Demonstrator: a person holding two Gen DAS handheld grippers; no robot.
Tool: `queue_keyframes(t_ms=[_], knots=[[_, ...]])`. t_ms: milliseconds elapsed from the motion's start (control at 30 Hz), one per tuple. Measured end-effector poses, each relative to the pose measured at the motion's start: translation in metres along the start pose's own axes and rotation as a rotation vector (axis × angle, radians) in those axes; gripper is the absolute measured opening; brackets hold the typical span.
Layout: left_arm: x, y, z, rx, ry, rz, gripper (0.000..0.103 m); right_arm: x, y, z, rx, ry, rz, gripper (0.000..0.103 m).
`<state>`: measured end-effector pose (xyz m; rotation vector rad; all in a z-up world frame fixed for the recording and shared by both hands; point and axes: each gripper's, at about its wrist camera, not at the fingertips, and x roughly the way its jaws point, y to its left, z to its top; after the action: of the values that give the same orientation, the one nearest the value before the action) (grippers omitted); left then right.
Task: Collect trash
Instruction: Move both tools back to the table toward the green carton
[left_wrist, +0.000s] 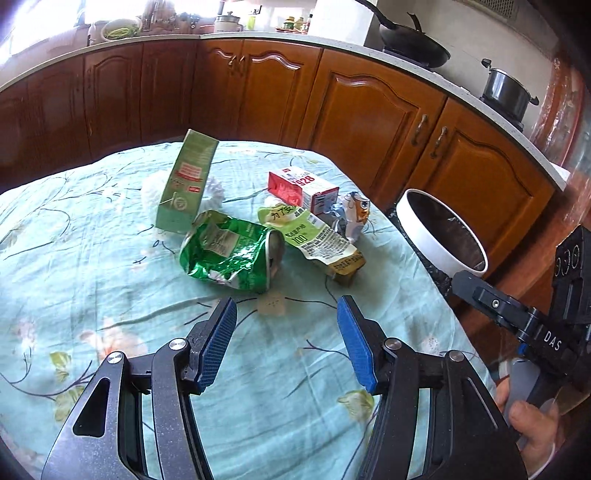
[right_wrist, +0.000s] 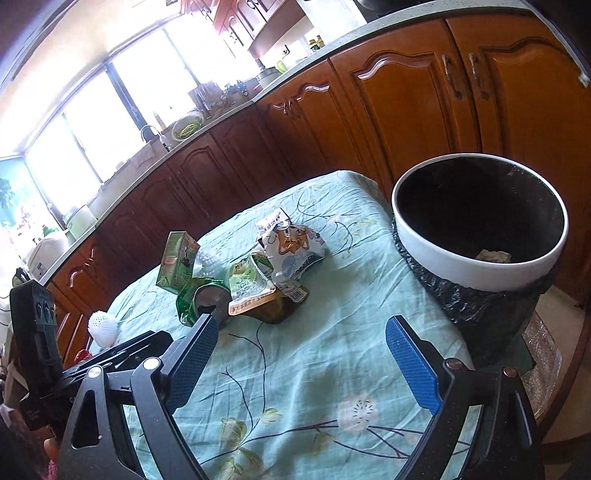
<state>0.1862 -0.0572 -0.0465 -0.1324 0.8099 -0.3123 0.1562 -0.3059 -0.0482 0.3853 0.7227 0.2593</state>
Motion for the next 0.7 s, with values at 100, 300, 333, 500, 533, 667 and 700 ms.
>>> queue_keyframes(t_ms=[100,300,333,500,533,667,700], knots=[[-0.002,0.011,0.000,-0.020,-0.003,0.011,0.057,0.006,0.006,0.002,-0.012,0.006,0.000,0.093],[-0.001,0.025,0.002,-0.041,-0.005,0.041,0.057,0.022,0.015,0.009,-0.038,0.025,-0.011,0.093],[0.000,0.028,0.003,-0.045,-0.003,0.047,0.057,0.026,0.017,0.010,-0.045,0.029,-0.014,0.093],[0.005,0.039,0.007,-0.067,0.004,0.086,0.058,0.044,0.023,0.017,-0.075,0.049,-0.033,0.093],[0.007,0.041,0.009,-0.069,0.004,0.097,0.058,0.047,0.024,0.019,-0.077,0.051,-0.036,0.093],[0.013,0.048,0.024,-0.071,-0.009,0.139,0.058,0.060,0.025,0.032,-0.083,0.052,-0.046,0.093],[0.016,0.050,0.029,-0.067,-0.008,0.148,0.059,0.063,0.025,0.035,-0.083,0.056,-0.047,0.093]])
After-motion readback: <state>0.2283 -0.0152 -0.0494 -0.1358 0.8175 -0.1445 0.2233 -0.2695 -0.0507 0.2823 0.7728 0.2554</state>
